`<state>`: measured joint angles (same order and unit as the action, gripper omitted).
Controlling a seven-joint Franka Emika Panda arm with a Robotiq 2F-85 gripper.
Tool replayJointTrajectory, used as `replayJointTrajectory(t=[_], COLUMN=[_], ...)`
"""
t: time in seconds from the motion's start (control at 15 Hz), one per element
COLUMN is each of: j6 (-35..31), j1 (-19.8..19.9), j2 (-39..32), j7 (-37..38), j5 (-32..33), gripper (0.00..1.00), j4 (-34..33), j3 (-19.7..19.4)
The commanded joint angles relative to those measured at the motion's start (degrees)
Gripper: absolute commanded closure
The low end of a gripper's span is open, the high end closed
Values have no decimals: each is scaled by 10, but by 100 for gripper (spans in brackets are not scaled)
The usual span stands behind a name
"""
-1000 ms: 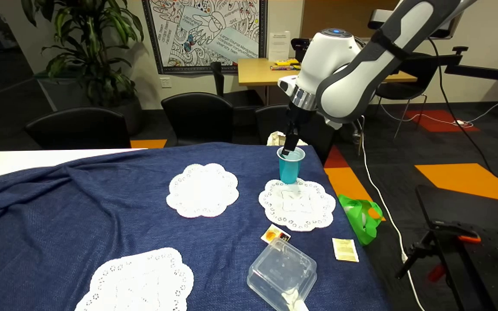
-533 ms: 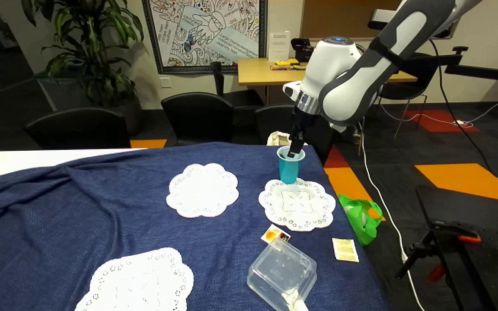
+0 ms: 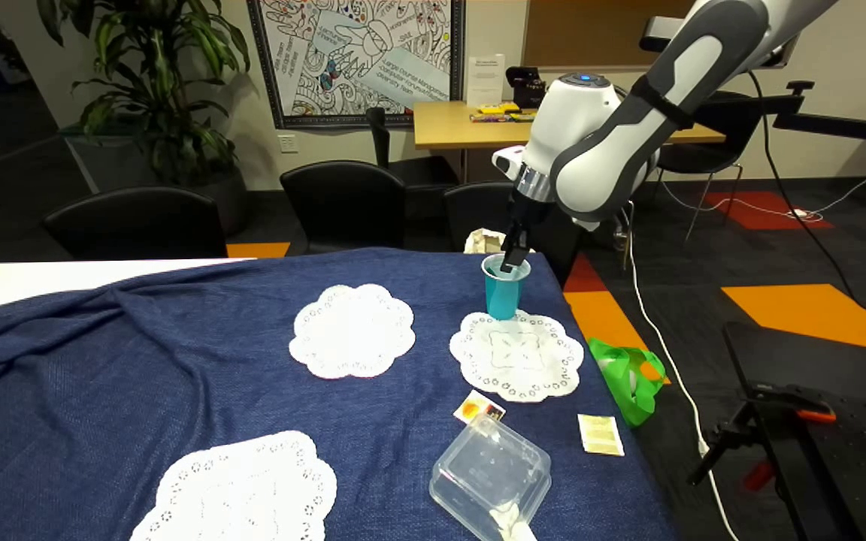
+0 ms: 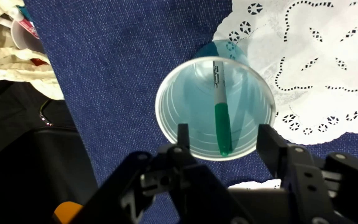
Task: Remove the green marker from the light blue cup
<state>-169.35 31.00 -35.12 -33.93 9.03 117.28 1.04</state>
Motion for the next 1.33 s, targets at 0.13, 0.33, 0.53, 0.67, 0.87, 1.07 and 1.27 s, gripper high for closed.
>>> replayJointTrajectory(t=[0.13, 0.33, 0.53, 0.67, 0.87, 1.07, 1.27], j6=[3, 7, 7, 7, 3, -1, -4], j1=[33, 48, 67, 79, 86, 90, 92], j2=[-30, -43, -53, -58, -53, -48, -45], j7=[-41, -55, -72, -79, -74, -69, -66], j5=[-5, -7, -10, -12, -13, -14, -15], gripper=[55, 63, 65, 64, 61, 61, 63], j4=[-43, -60, -67, -66, -52, -37, -22], j3=[29, 45, 70, 85, 96, 99, 101])
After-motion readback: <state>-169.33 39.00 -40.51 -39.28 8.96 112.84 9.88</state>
